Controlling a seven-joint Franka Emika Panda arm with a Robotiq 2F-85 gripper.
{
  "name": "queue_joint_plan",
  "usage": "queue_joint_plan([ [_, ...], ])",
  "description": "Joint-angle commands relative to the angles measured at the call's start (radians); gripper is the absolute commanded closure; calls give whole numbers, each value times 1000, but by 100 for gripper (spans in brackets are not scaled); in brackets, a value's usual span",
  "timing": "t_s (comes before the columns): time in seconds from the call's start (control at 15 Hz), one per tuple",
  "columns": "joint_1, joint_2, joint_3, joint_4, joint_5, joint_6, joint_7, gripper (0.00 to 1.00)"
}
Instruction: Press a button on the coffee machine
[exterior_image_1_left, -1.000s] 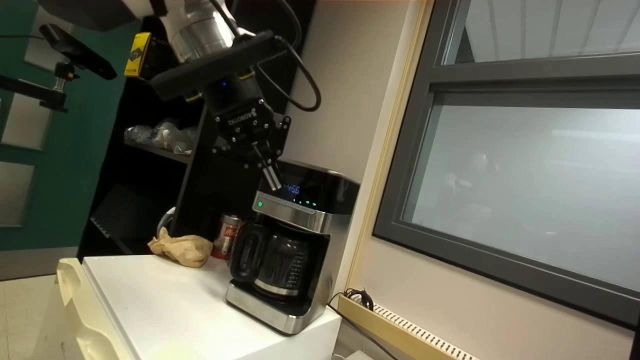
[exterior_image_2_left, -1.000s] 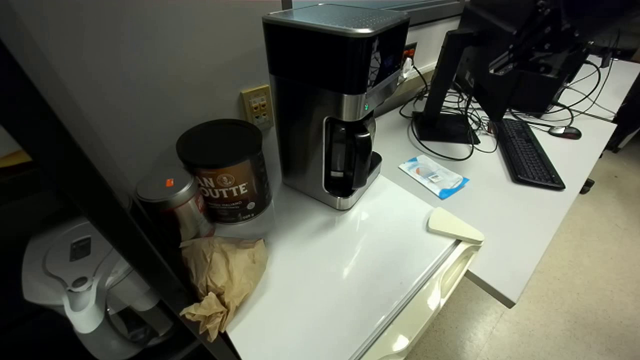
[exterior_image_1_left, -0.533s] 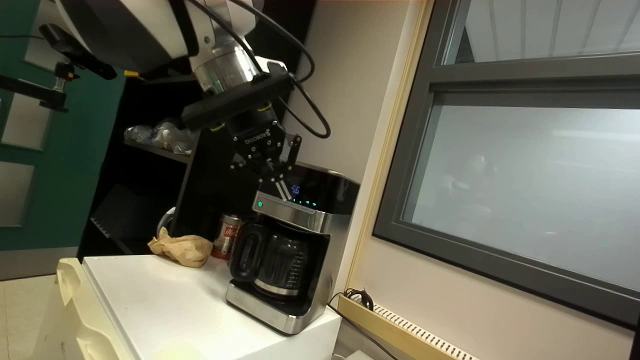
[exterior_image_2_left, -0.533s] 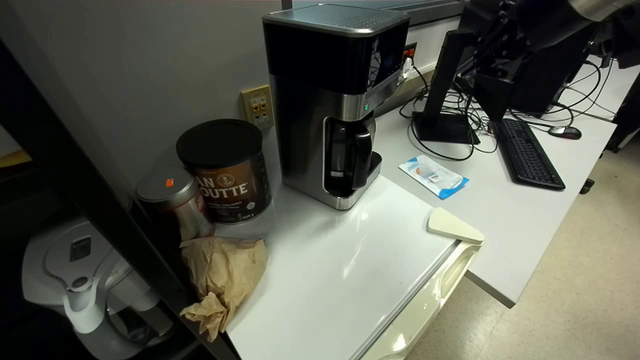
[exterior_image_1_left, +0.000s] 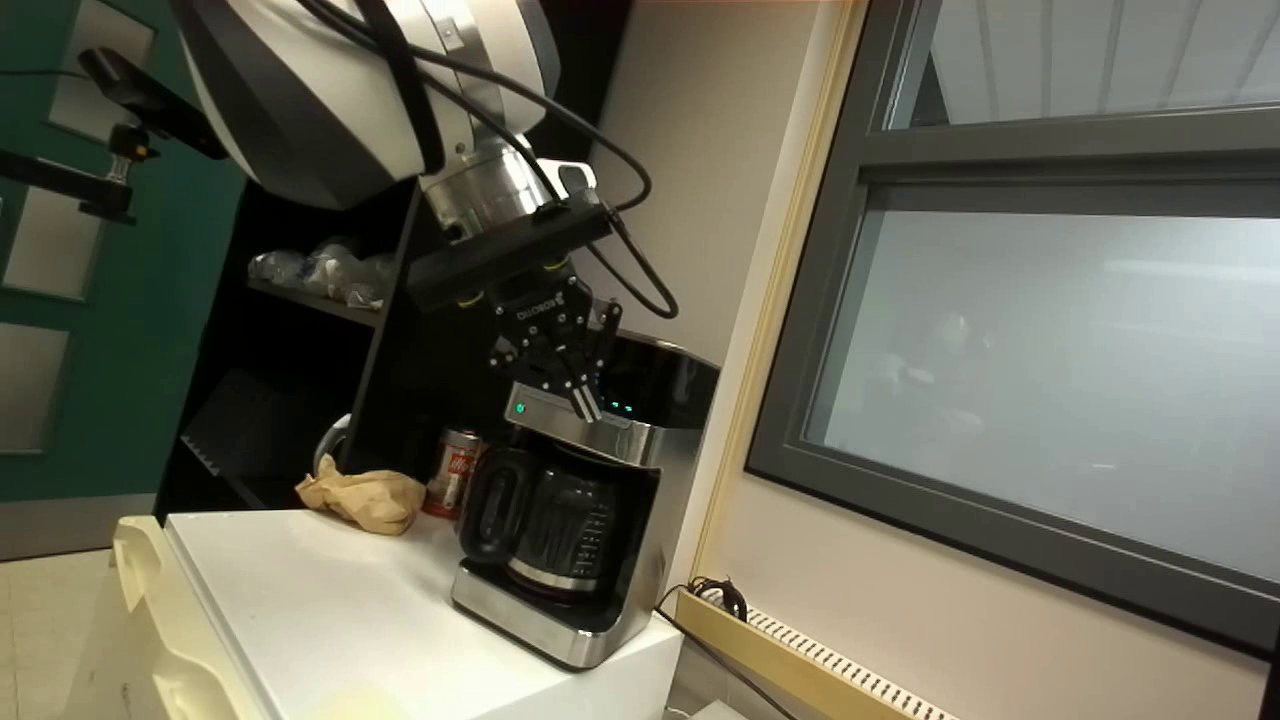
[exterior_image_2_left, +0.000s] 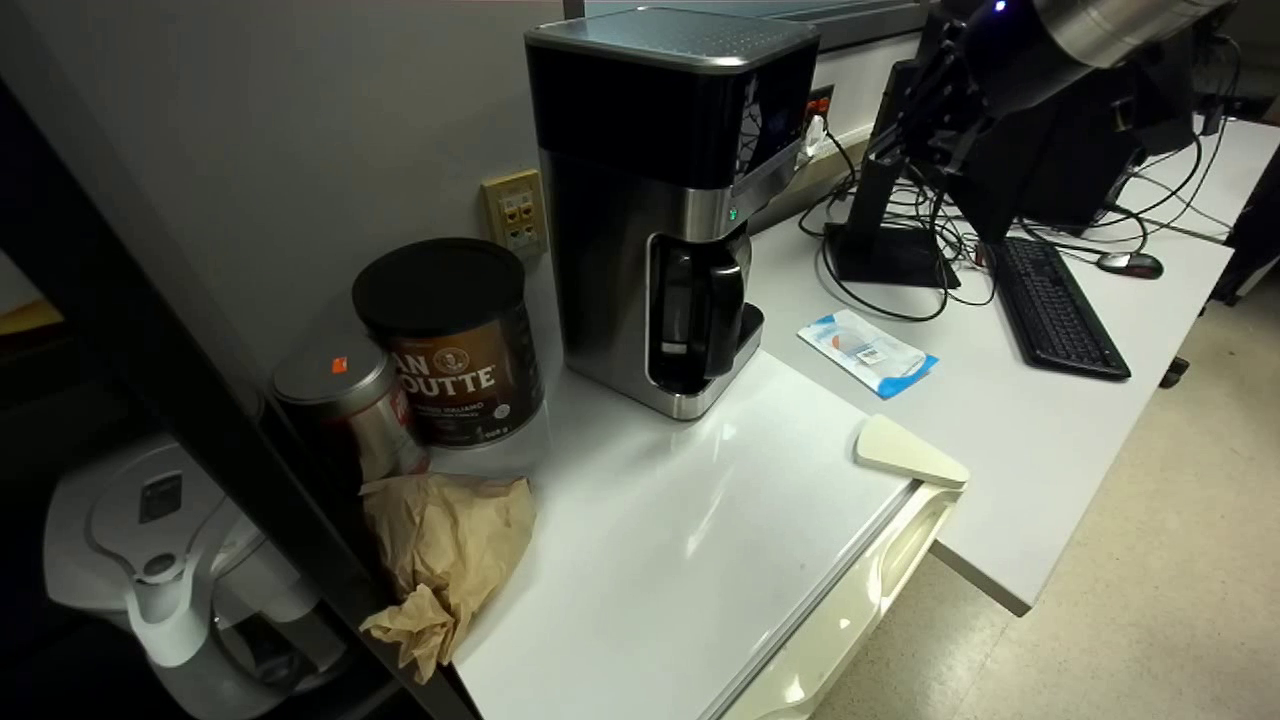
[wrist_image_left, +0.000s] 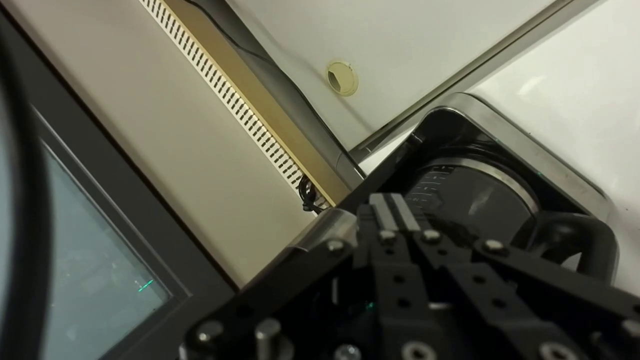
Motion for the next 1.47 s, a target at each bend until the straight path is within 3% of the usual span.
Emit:
queue_joint_plan([
  [0.0, 6, 57, -2, 73, -11, 29, 28, 100],
  [1.4, 0, 204, 53, 265, 47, 9, 7, 100],
])
